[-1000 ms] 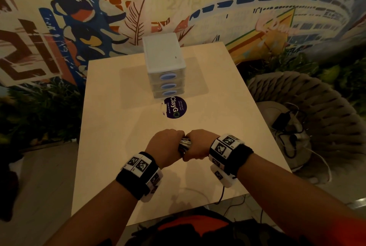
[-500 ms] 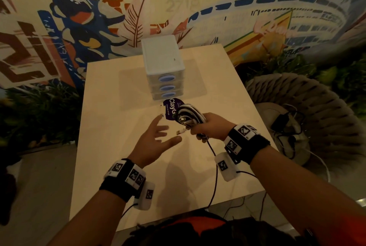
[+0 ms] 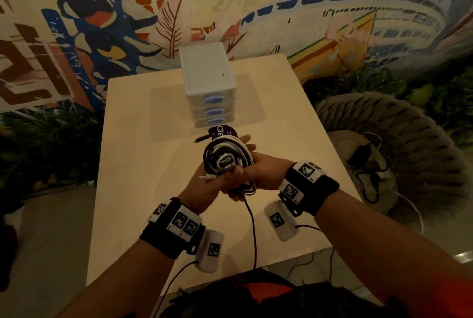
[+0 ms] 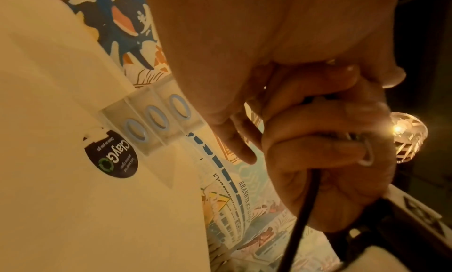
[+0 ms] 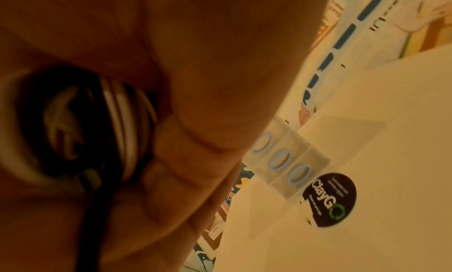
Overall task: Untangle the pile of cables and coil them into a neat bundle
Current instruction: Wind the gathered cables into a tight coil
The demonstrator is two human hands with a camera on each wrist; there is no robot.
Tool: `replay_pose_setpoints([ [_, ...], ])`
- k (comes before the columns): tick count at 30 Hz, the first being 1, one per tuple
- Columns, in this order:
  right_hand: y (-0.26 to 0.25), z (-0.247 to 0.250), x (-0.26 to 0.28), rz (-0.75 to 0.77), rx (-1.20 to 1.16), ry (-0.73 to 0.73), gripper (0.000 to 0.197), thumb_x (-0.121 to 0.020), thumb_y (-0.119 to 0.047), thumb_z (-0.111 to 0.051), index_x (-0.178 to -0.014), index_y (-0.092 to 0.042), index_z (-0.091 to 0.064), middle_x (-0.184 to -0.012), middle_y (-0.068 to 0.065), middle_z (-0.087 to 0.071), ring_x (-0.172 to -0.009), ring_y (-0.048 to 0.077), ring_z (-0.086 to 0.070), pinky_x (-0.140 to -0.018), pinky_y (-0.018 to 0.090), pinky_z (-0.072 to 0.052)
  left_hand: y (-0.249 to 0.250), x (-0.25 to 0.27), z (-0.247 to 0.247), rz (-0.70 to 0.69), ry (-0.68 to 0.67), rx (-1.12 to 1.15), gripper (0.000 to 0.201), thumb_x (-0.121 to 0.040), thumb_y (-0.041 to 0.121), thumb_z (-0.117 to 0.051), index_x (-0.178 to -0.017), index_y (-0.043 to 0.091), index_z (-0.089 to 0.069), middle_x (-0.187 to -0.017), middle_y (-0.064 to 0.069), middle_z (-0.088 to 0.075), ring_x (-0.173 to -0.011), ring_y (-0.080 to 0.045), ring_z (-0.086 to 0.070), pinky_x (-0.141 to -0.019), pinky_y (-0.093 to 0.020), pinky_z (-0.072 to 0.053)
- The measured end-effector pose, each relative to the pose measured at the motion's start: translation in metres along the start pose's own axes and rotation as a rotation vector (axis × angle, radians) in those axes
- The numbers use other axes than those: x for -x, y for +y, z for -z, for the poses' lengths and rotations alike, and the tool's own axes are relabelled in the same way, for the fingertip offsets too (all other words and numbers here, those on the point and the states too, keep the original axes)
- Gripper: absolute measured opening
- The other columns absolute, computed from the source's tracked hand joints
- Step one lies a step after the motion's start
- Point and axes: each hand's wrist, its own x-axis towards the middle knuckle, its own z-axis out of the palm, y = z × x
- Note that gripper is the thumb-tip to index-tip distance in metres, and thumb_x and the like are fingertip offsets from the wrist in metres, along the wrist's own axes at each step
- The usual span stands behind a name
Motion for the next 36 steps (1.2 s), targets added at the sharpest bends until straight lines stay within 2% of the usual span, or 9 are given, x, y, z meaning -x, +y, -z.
replay_pose_setpoints([
  [3,-0.007,0.002,0.000,-0.052,0.058,-0.016,0.037,-0.081,-0.010,-0.065,-0.115,0.004,-0.058,-0.079,0.008,-0.072,-0.067,0.023,-0.070,-0.061,0.033,-0.057,-0.002,0.001,0.000,0.036,-0.009,0.077,0.075,-0.078,0.057,-0.079,-0.138,0.020,-0.056,-0.145,-0.009,-0.058,-0.113,-0.035,-0.066,-0.070,-0.034,-0.059],
  [9,-0.002,-0.002,-0.004,-0.165,0.072,-0.013,0.043,-0.082,-0.008,-0.063,-0.122,0.007,-0.055,-0.069,0.011,-0.068,-0.058,0.024,-0.067,-0.059,0.033,-0.057,-0.008,0.000,0.002,0.096,0.006,0.173,0.064,-0.074,0.054,-0.084,-0.123,0.016,-0.068,-0.136,-0.008,-0.065,-0.128,-0.030,-0.060,-0.090,-0.044,-0.057],
  [15,0.010,0.005,0.001,-0.201,0.237,0.051,0.043,-0.076,-0.031,-0.081,-0.112,-0.012,-0.065,-0.091,0.009,-0.067,-0.079,0.018,-0.066,-0.076,0.034,-0.056,-0.006,-0.003,0.007,0.045,0.130,0.107,0.053,-0.082,0.027,-0.075,-0.121,-0.007,-0.063,-0.116,-0.022,-0.071,-0.114,-0.034,-0.068,-0.087,-0.039,-0.057],
  [18,0.019,0.016,0.009,-0.275,0.402,0.089,0.039,-0.076,-0.043,-0.081,-0.107,-0.022,-0.068,-0.103,0.006,-0.069,-0.093,0.022,-0.065,-0.084,0.036,-0.059,-0.002,-0.004,0.015,0.010,0.206,0.065,0.044,-0.083,0.027,-0.074,-0.113,-0.004,-0.067,-0.107,-0.023,-0.073,-0.102,-0.036,-0.072,-0.083,-0.041,-0.058],
  [22,0.032,0.029,0.017,-0.366,0.596,0.146,0.019,-0.096,-0.037,-0.066,-0.098,-0.018,-0.071,-0.078,0.003,-0.061,-0.066,0.016,-0.057,-0.073,0.036,-0.057,0.001,-0.004,0.027,0.031,0.241,-0.060,0.017,-0.087,0.019,-0.074,-0.096,0.004,-0.071,-0.091,-0.014,-0.074,-0.085,-0.030,-0.073,-0.078,-0.041,-0.059],
  [24,0.037,0.035,0.020,-0.403,0.549,0.205,0.019,-0.098,-0.034,-0.063,-0.093,-0.017,-0.072,-0.068,-0.003,-0.050,-0.059,0.015,-0.047,-0.060,0.032,-0.049,0.001,-0.005,0.035,0.052,0.229,-0.175,0.010,-0.088,0.014,-0.075,-0.093,0.005,-0.072,-0.087,-0.012,-0.075,-0.083,-0.029,-0.073,-0.080,-0.044,-0.059],
  [27,0.036,0.040,0.024,-0.449,0.466,0.273,0.020,-0.100,-0.025,-0.057,-0.092,-0.014,-0.072,-0.065,-0.003,-0.042,-0.055,0.015,-0.035,-0.051,0.027,-0.034,-0.003,-0.005,0.049,0.088,0.188,-0.484,0.029,-0.077,0.030,-0.083,-0.102,0.017,-0.074,-0.093,-0.002,-0.077,-0.092,-0.019,-0.073,-0.086,-0.037,-0.058],
  [30,0.030,0.036,0.022,-0.413,0.357,0.323,0.033,-0.102,-0.021,-0.044,-0.094,-0.007,-0.073,-0.064,0.000,-0.036,-0.052,0.015,-0.026,-0.049,0.028,-0.023,-0.005,-0.008,0.050,0.067,0.069,-0.871,0.043,-0.079,0.027,-0.085,-0.119,0.026,-0.068,-0.109,0.007,-0.074,-0.100,-0.010,-0.069,-0.091,-0.032,-0.054],
  [36,0.019,0.026,0.013,-0.387,0.225,0.424,0.072,-0.104,-0.060,-0.027,-0.072,-0.015,-0.073,-0.063,0.002,-0.040,-0.049,0.013,-0.020,-0.050,0.028,-0.018,-0.010,-0.009,0.033,0.038,-0.120,-1.259,0.032,-0.085,0.025,-0.073,-0.116,0.027,-0.067,-0.099,0.005,-0.074,-0.088,-0.018,-0.068,-0.077,-0.038,-0.054],
])
